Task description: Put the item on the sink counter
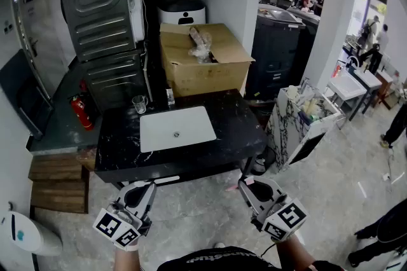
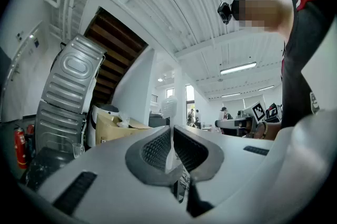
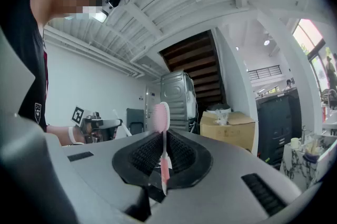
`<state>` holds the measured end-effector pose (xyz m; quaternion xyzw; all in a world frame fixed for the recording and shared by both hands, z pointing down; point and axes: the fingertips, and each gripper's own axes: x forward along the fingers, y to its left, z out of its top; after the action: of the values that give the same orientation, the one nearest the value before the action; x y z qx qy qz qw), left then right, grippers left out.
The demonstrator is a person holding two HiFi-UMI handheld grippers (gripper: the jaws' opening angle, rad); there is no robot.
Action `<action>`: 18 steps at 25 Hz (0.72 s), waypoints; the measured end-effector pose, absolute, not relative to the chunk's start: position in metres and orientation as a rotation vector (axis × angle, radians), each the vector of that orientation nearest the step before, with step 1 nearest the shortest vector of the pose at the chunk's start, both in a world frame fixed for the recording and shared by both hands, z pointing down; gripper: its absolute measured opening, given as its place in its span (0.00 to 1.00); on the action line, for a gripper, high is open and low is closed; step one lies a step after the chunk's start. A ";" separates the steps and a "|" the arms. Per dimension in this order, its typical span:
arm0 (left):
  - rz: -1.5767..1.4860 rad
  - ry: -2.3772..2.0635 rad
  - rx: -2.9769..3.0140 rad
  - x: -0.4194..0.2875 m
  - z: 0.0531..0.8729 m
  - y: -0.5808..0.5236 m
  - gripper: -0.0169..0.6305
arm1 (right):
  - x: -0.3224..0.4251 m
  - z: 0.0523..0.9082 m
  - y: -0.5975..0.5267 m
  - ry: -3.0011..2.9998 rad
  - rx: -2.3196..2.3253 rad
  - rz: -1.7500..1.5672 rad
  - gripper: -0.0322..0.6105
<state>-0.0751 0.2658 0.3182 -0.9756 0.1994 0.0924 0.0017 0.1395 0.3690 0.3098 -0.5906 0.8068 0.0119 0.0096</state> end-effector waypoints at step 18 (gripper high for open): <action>0.295 0.623 -3.068 -0.091 0.322 0.271 0.07 | 0.127 0.313 0.374 2.488 -1.831 -0.005 0.13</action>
<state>-0.0914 0.2707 0.3221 -0.9757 0.1982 0.0938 -0.0015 0.1271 0.3742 0.3130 -0.5924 0.8052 -0.0017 0.0263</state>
